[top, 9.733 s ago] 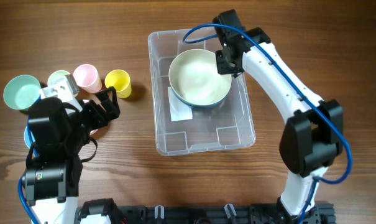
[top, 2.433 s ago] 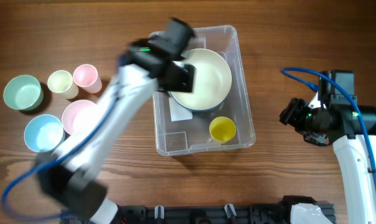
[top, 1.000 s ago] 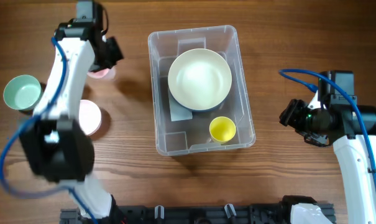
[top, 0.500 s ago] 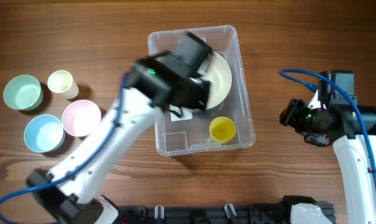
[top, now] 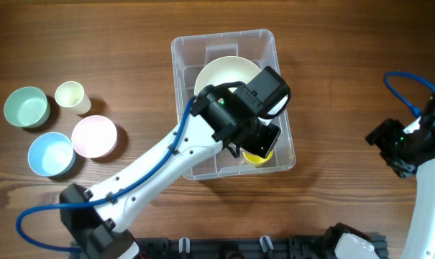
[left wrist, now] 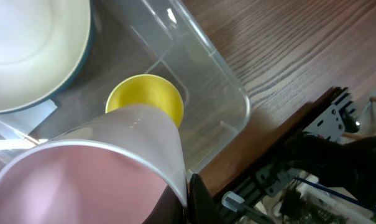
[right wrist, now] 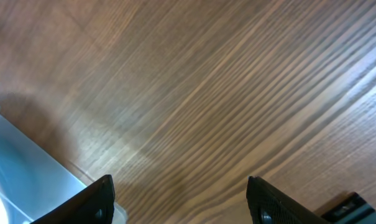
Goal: Pack container
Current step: 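Place the pink cup into the container over the yellow cup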
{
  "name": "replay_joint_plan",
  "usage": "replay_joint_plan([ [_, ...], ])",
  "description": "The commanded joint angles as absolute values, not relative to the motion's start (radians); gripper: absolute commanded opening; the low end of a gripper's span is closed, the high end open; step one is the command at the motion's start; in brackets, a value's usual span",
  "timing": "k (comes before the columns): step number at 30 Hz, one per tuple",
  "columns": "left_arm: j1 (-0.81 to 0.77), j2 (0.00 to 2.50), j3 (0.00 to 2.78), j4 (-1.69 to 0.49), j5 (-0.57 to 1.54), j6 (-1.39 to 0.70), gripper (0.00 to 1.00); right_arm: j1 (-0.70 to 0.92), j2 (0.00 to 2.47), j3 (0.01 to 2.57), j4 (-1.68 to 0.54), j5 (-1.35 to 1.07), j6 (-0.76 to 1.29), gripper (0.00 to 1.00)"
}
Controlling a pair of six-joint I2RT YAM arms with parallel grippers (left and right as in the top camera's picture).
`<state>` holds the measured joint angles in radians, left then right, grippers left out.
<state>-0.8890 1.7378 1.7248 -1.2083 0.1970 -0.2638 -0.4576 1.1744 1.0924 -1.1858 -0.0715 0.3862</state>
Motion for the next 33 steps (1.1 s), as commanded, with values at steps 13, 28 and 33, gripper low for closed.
replay_joint_plan([
  [13, -0.888, 1.894, 1.723, -1.193, 0.228, -0.239, 0.55, -0.461, 1.170, 1.087, -1.196, -0.091, 0.322, 0.69],
  [28, -0.312, 1.582, 1.723, -1.198, 0.036, -0.248, 0.62, -0.250, 1.195, 1.087, -1.232, -0.219, 0.192, 0.04],
  [33, -0.093, 1.594, 1.721, -1.210, 0.096, -0.278, 0.64, -0.040, 1.292, 1.086, -1.208, -0.219, 0.255, 0.04],
])
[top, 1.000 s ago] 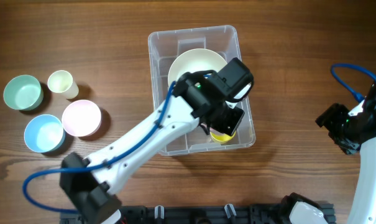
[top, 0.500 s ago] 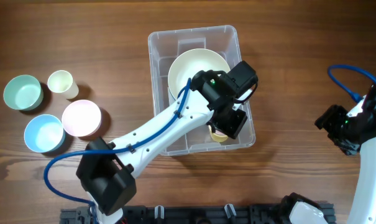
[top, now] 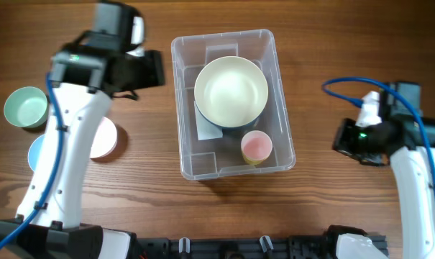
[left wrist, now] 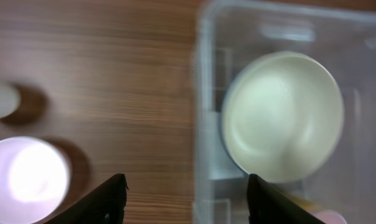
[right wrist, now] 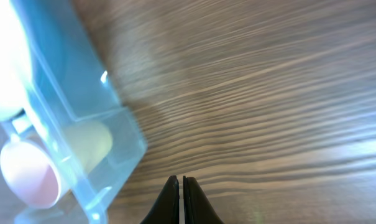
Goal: Pack container
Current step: 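Place the pink cup into the container over the yellow cup, then reach the left gripper to the cream cup and grasp it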
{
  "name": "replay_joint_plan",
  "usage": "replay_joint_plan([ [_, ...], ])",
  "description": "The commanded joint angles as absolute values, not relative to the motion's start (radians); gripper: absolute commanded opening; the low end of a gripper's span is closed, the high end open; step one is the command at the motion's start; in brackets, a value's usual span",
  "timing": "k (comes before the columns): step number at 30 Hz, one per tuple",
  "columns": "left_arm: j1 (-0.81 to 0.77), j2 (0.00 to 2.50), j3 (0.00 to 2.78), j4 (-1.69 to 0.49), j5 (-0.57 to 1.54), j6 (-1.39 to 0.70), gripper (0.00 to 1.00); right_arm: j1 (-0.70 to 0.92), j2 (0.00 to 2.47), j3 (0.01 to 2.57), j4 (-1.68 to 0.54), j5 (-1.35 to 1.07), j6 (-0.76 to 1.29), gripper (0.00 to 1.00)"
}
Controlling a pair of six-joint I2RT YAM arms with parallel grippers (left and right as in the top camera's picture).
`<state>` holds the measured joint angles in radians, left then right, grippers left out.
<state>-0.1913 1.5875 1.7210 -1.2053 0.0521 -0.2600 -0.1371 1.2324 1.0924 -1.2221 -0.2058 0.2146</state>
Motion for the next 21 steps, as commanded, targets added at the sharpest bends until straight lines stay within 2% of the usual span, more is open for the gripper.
replay_joint_plan([
  [1, -0.066, 1.594, 1.721, -1.210, 0.096, -0.278, 0.64, -0.012, 1.312, 1.086, -1.201, -0.219, 0.267, 0.04],
  [8, 0.068, 1.594, 1.720, -1.239, 0.096, -0.277, 0.66, 0.194, 1.506, 1.086, -1.110, -0.251, 0.314, 0.05],
  [19, 0.075, 1.594, 1.720, -1.240, 0.096, -0.276, 0.70, 0.208, 1.522, 1.086, -1.051, -0.257, 0.300, 0.05],
  [21, 0.075, 1.594, 1.720, -1.247, 0.095, -0.276, 0.70, 0.202, 1.521, 1.087, -1.055, -0.169, 0.392, 0.09],
])
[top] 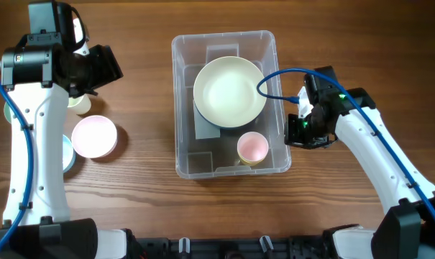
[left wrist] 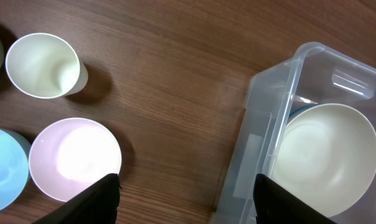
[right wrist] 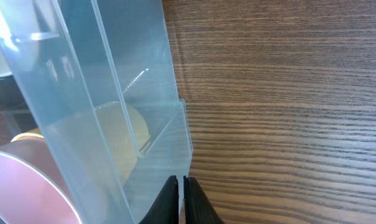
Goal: Pack container
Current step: 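Reach the left gripper to the cream cup and grasp it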
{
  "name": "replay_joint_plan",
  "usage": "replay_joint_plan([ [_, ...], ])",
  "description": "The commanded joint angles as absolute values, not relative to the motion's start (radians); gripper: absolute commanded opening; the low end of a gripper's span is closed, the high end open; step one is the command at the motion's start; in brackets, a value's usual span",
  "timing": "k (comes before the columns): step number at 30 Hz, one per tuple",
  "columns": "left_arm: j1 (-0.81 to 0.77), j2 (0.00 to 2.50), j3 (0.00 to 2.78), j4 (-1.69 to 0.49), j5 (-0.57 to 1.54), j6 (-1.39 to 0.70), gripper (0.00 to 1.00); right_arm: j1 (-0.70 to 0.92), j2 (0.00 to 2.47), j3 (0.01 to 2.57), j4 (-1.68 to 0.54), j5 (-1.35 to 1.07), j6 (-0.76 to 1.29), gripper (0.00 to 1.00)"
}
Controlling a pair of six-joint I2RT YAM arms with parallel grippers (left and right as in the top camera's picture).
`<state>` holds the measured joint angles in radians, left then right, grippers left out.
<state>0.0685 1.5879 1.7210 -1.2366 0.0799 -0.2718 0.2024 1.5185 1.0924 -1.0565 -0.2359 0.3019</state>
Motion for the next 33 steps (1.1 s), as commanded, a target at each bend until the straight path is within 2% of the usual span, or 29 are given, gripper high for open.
replay_joint_plan([
  [1, 0.075, 1.594, 1.720, -1.251, 0.095, -0.267, 0.70, 0.192, 1.521, 1.090, -1.060, -0.110, 0.433, 0.10],
  [3, 0.075, 1.594, 1.720, -1.258, 0.060, -0.266, 0.73, 0.154, 1.517, 1.113, -1.085, 0.005, 0.478, 0.17],
  [7, 0.094, 1.594, 1.720, -1.257, -0.026, -0.274, 0.79, 0.032, 1.486, 1.203, -1.150, 0.056, 0.433, 0.24],
  [11, 0.194, 1.621, 1.720, -1.208, -0.031, -0.278, 0.82, -0.057, 1.439, 1.243, -1.172, 0.052, 0.342, 0.43],
  [16, 0.287, 1.758, 1.720, -1.137, -0.031, -0.277, 0.83, -0.068, 1.433, 1.243, -1.205, 0.052, 0.315, 0.44],
  [28, 0.292, 2.103, 1.720, -1.004, -0.024, -0.277, 0.82, -0.068, 1.433, 1.243, -1.226, 0.052, 0.342, 0.44],
  [29, 0.292, 2.116, 1.720, -0.994, -0.025, -0.277, 0.77, -0.068, 1.433, 1.243, -1.230, 0.052, 0.344, 0.44],
  [31, 0.292, 2.125, 1.720, -0.979, -0.025, -0.277, 0.49, -0.068, 1.433, 1.243, -1.232, 0.052, 0.344, 0.44],
  [33, 0.292, 2.125, 1.720, -0.963, -0.028, -0.277, 0.32, -0.068, 1.433, 1.243, -1.233, 0.052, 0.343, 0.44],
])
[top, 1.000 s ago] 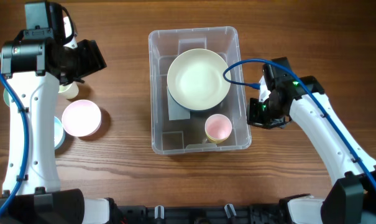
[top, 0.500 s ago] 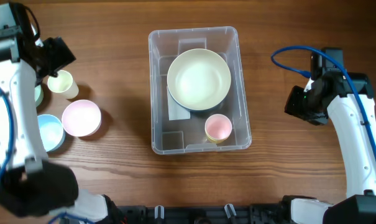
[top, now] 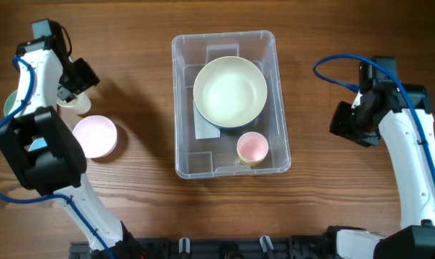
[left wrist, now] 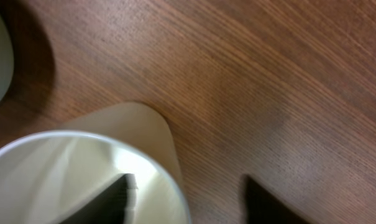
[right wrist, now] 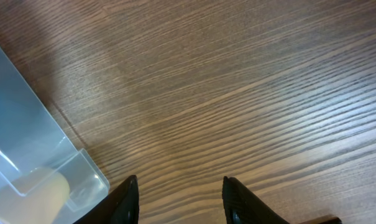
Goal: Pack container
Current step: 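Reach the left gripper to the cream cup and grasp it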
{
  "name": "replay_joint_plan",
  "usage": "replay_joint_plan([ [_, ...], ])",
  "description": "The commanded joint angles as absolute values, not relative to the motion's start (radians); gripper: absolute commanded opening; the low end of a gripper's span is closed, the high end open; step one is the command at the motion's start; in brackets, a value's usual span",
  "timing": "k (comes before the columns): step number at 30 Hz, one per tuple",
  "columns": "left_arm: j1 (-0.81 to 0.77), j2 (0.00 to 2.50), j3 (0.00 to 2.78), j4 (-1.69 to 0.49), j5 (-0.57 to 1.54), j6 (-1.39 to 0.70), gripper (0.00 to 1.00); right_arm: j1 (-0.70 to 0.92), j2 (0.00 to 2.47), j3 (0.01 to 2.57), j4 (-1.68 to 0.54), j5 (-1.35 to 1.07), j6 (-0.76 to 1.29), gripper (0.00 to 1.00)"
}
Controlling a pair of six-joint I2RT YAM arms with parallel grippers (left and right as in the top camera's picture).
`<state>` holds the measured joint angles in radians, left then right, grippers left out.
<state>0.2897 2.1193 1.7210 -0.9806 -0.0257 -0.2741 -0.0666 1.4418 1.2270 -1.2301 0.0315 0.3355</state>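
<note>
The clear container (top: pixel 282 86) sits mid-table with a large cream bowl (top: pixel 230 91) and a pink cup (top: pixel 252 148) nested in a yellow one. At the far left, my left gripper (top: pixel 75 85) is down at a small cream cup (left wrist: pixel 63 174). It is open and straddles the cup's wall, one finger (left wrist: pixel 116 200) inside and the other outside on the wood. A pink bowl (top: pixel 95 137) lies just below the cup. My right gripper (right wrist: pixel 181 199) is open over bare wood, right of the container's corner (right wrist: pixel 26 155).
A green bowl sits left of the cream cup, largely hidden by my left arm in the overhead view. The right arm's blue cable (top: pixel 332 68) loops between the container and the right arm.
My left gripper was open, high over the cups and bowls. It is now low, astride the cream cup's wall. My right gripper was shut at the container's right wall and now stands open farther right.
My left gripper first held the pink cup over the yellow cup in the container. Then the pink cup sat nested there and that gripper was open at the upper left. Meanwhile my right gripper shut, reached the container's wall, then drew off and opened.
</note>
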Motion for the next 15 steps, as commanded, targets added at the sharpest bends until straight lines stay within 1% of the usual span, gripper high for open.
replay_joint_plan([
  [1, 0.292, 2.125, 1.720, -0.957, -0.028, -0.278, 0.28, -0.068, 1.433, 1.243, -1.235, 0.052, 0.344, 0.44],
  [3, 0.292, 2.127, 1.720, -0.952, -0.028, -0.278, 0.16, -0.068, 1.433, 1.243, -1.238, 0.052, 0.344, 0.44],
  [4, 0.292, 2.127, 1.720, -0.950, -0.029, -0.277, 0.09, -0.068, 1.433, 1.243, -1.240, 0.052, 0.343, 0.44],
  [5, 0.292, 2.127, 1.720, -0.950, -0.030, -0.277, 0.04, -0.068, 1.433, 1.243, -1.241, 0.052, 0.344, 0.44],
  [11, 0.282, 2.101, 1.729, -0.956, -0.025, -0.278, 0.04, -0.068, 1.433, 1.243, -1.247, 0.052, 0.343, 0.44],
  [13, 0.240, 2.019, 1.784, -1.027, 0.077, -0.278, 0.04, -0.069, 1.431, 1.243, -1.243, 0.031, 0.349, 0.43],
  [15, 0.196, 1.947, 1.805, -1.070, 0.118, -0.277, 0.04, -0.087, 1.414, 1.244, -1.225, -0.049, 0.352, 0.43],
])
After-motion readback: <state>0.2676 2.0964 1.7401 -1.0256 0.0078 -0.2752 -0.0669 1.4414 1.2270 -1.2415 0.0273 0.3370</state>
